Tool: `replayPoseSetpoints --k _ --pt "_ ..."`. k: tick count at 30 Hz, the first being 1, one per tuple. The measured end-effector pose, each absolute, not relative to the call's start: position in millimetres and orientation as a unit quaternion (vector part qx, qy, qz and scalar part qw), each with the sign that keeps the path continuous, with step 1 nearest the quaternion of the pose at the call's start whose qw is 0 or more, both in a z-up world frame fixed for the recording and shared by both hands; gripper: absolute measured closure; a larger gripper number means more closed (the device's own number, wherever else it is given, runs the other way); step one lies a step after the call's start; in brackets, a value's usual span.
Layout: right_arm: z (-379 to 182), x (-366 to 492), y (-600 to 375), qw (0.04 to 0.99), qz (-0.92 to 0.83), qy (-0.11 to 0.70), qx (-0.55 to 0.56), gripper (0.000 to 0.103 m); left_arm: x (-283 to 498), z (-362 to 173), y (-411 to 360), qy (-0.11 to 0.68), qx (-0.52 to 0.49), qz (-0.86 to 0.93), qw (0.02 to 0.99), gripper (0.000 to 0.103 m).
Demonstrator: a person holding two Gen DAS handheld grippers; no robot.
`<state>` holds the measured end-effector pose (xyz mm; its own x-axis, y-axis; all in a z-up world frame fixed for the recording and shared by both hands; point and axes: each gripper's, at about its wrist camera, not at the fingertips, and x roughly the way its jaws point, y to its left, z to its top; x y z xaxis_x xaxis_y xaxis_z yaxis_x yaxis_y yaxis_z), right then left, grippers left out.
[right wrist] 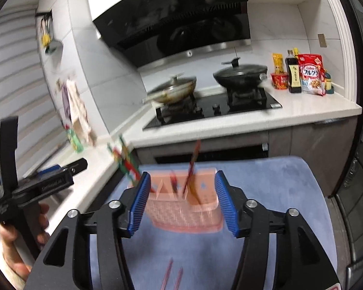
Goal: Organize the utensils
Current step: 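Move both open tools back over the last two dark red chopsticks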
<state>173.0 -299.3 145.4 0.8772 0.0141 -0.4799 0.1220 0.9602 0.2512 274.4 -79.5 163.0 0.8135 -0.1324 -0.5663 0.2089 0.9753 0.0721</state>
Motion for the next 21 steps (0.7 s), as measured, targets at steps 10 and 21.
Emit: replayPoseSetpoints --k 10,21 --pt "48 91 -257 0.931 -0.051 0.344 0.108 0.047 206 69 -36 0.379 0.066 -0.066 0.921 0.018" --pt "-17 38 -204 0.912 -0.037 0.402 0.074 0.047 146 1 -17 0.428 0.088 -0.031 0.899 0.018"
